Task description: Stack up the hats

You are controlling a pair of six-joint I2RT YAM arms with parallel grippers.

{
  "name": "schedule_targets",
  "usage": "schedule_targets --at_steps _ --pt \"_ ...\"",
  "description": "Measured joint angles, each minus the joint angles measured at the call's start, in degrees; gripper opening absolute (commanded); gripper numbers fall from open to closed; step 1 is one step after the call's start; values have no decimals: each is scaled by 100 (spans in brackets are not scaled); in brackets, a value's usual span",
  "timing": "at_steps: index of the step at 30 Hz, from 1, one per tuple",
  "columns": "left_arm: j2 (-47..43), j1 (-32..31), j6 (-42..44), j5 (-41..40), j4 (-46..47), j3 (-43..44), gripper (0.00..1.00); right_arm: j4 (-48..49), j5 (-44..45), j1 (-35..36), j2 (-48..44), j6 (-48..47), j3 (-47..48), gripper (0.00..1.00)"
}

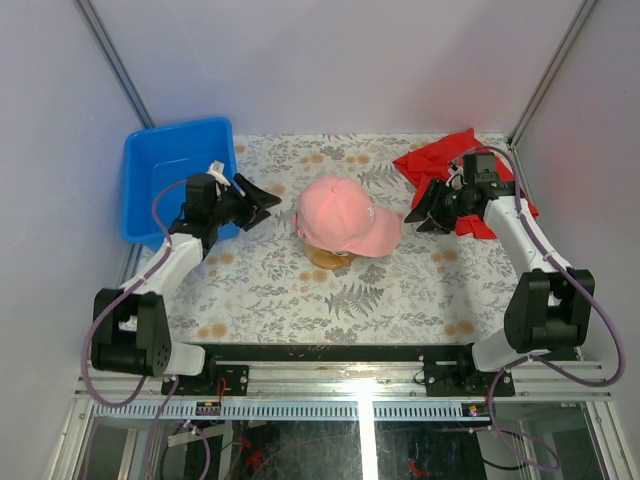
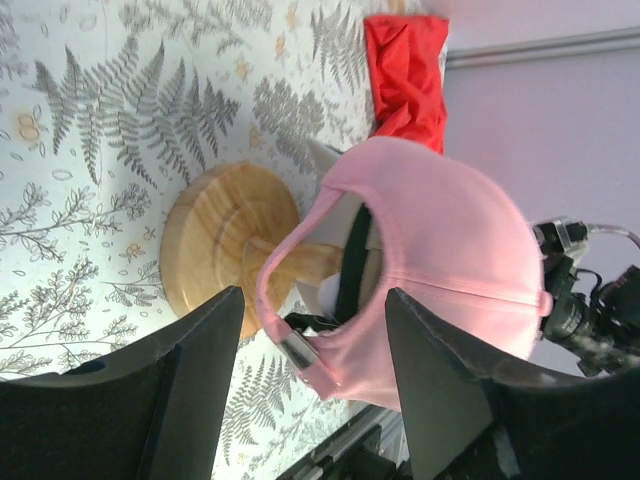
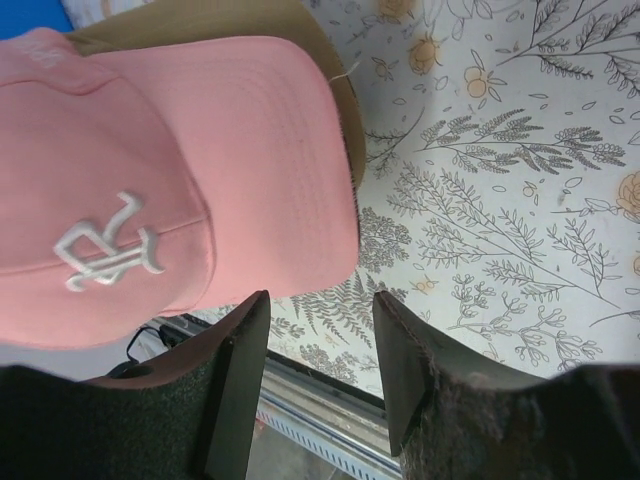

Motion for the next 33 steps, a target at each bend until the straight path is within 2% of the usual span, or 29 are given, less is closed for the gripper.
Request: schedule_targets --at_steps 4,5,6,8,9,13,16,19,20,23,26,33 --pt "-684 7 153 -487 -511 221 58 -142 203 0 -540 0 83 53" --pt "-931 7 214 -678 -640 247 50 -179 254 0 -669 0 107 53" --pt "-1185 7 269 -876 -796 254 37 -216 319 0 -822 -4 144 53" --pt "-1722 4 376 -1379 -1174 234 5 -236 369 0 -1056 -22 203 51" --pt "-1998 11 420 -1665 -1362 186 1 -234 382 0 -1154 -31 232 49" --pt "-2815 83 549 -2835 -2310 -155 0 -229 332 0 -1327 -48 223 48" --pt "-2979 275 529 -3512 -3106 -417 0 -216 238 0 -1331 -46 76 49" --pt "-2881 809 605 -3930 -3759 -518 0 -223 136 0 -1338 -48 -90 50" --pt "-2806 1178 667 -4009 -3869 -507 0 -225 116 0 -1346 -52 -122 50" --pt "-2509 1731 857 -4253 -3960 -332 0 -227 79 0 -1399 -72 -138 50" --pt "-2170 2059 946 -4249 -3904 -44 0 -227 -7 0 -1493 -90 -138 51" --pt "-1276 3410 1038 -4148 -3543 356 0 -216 -168 2 -1550 -87 -144 50"
